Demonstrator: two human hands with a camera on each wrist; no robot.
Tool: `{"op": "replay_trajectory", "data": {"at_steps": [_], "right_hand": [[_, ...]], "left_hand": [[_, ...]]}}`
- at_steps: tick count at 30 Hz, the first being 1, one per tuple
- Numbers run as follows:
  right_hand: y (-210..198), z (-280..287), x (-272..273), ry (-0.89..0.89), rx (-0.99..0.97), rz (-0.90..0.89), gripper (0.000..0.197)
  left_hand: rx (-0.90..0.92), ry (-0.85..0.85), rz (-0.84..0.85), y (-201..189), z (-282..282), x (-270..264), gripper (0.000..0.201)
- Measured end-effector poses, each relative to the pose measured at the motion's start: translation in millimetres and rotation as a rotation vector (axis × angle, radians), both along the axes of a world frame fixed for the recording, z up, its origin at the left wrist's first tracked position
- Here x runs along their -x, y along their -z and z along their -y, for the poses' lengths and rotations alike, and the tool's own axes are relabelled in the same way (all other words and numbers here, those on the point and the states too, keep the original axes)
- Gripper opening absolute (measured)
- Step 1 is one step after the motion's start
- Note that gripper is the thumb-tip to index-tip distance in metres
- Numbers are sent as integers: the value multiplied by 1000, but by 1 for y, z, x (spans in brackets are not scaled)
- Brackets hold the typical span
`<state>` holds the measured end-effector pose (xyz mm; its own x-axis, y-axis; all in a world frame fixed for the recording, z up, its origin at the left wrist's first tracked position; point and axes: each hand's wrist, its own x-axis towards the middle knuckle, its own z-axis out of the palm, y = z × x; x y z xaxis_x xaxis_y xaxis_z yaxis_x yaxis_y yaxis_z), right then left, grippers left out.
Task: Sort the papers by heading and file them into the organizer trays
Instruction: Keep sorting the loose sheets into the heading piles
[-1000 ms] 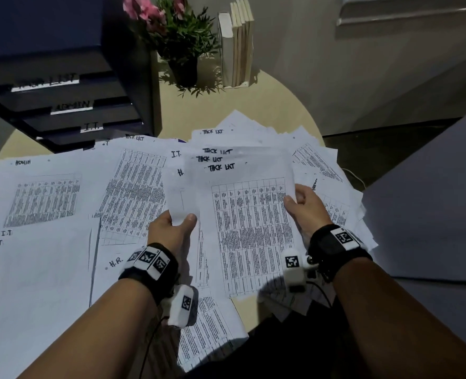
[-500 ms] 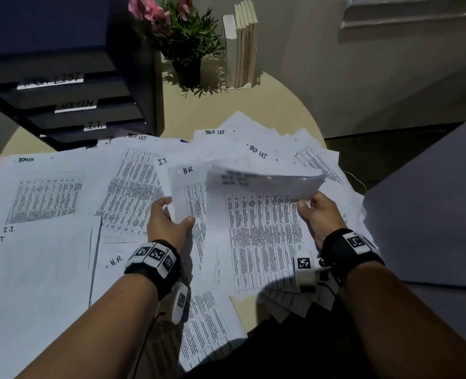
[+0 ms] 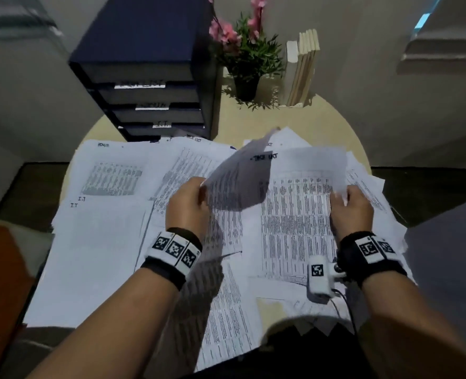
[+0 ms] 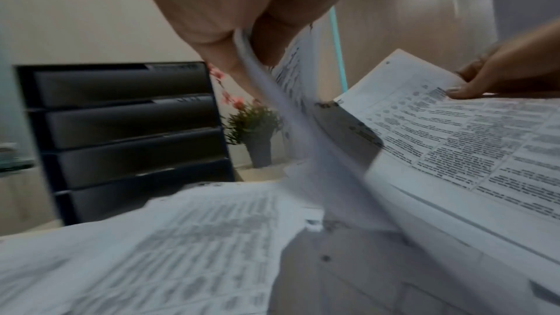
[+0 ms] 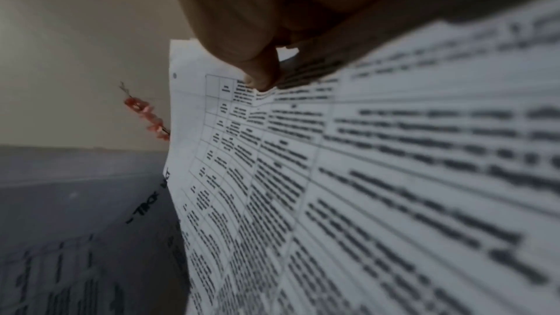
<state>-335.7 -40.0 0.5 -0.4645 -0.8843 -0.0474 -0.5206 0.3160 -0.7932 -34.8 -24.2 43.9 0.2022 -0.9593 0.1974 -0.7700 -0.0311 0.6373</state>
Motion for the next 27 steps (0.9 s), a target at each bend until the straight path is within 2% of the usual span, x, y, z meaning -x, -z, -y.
{"op": "replay_trajectory", "data": {"at_steps": [5,9,12,16,22,23,25,27], "right_hand": [[-22,8,-31,-79,80,28,14],[-33,1,-65,-104,52,57,33],[-29,-2,-94,-98,11,74,13],[-20,-11,-147,-76,-26,73,20],[-12,-47,-259,-155,-51,126,16],[-10,-54,-278,-176,-62,131,14],[-3,-64,-314,-216,-81,173,13],[0,-74,-347,-259,-74,196,13]], "left_hand": [[59,-369,-70,-18,-10,-87,26],[18,-599,-216,-14,-34,-162,14],[-139,-692,-297,-2,-56,-213,28],[-361,-695,-379,12,-84,-266,43],[-588,-587,-539,37,-108,-344,52],[-609,-561,-585,39,-111,-352,52],[-624,-491,-674,46,-116,-361,38],[-635,-434,-912,49,-123,-358,26]]}}
